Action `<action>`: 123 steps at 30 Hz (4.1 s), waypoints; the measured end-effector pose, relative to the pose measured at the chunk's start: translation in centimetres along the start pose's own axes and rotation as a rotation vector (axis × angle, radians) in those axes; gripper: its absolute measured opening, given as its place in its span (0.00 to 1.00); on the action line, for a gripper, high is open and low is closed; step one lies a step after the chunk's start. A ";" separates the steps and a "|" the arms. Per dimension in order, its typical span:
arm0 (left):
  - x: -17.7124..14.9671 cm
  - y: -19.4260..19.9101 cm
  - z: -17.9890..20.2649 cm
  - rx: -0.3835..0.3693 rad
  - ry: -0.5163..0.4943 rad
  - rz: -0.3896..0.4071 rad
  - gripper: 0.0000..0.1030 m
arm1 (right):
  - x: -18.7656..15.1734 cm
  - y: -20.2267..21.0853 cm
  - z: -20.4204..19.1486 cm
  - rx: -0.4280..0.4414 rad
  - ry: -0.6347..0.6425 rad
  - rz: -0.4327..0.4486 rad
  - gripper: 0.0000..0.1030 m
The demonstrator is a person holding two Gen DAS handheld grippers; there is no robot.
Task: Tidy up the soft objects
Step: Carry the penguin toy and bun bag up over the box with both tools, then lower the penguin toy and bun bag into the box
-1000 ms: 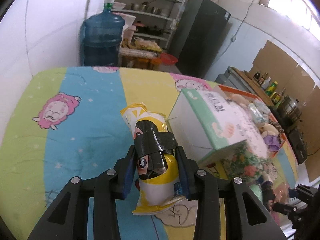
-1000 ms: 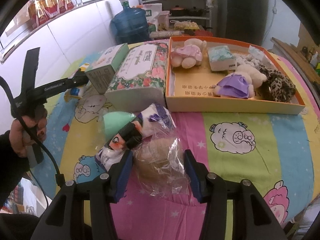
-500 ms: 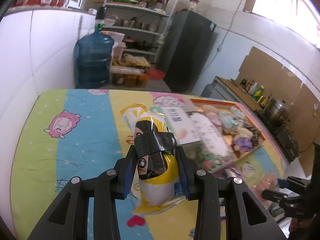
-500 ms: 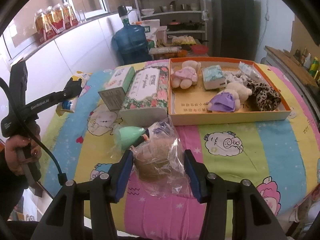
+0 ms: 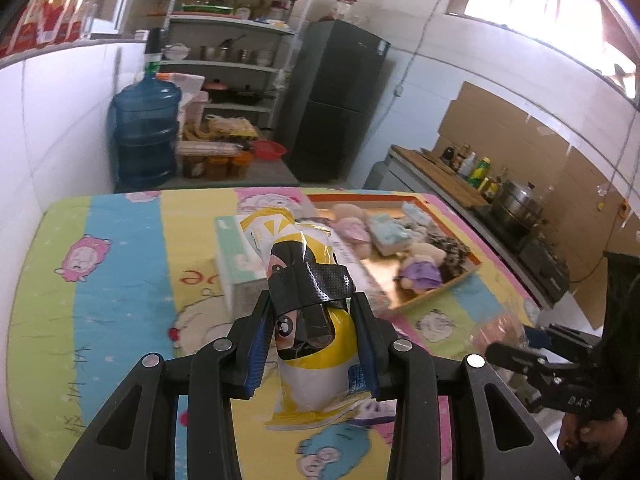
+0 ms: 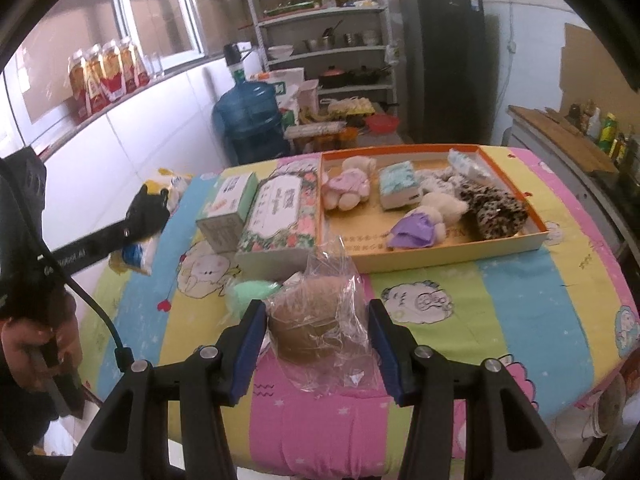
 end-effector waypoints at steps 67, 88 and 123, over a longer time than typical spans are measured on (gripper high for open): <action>1.7 -14.6 14.0 0.064 -0.053 -0.094 0.38 | 9.6 -6.6 16.6 0.087 -0.077 0.079 0.50; 0.5 -18.6 14.2 0.122 -0.013 -0.128 0.38 | 11.0 -12.0 17.9 0.176 -0.067 0.035 0.50; -1.9 -22.2 12.5 0.158 0.030 -0.215 0.38 | 10.3 -20.0 17.6 0.209 -0.035 -0.112 0.50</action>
Point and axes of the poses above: each gripper's, at about its wrist camera, not at the fingertips, and y roughly against the way its jaws point, z to its right, x to its top, the point moved 4 cm from there along -y, roughly the way its jaws point, and after that the axes turned 12 degrees about z, right-handed, at the moved point
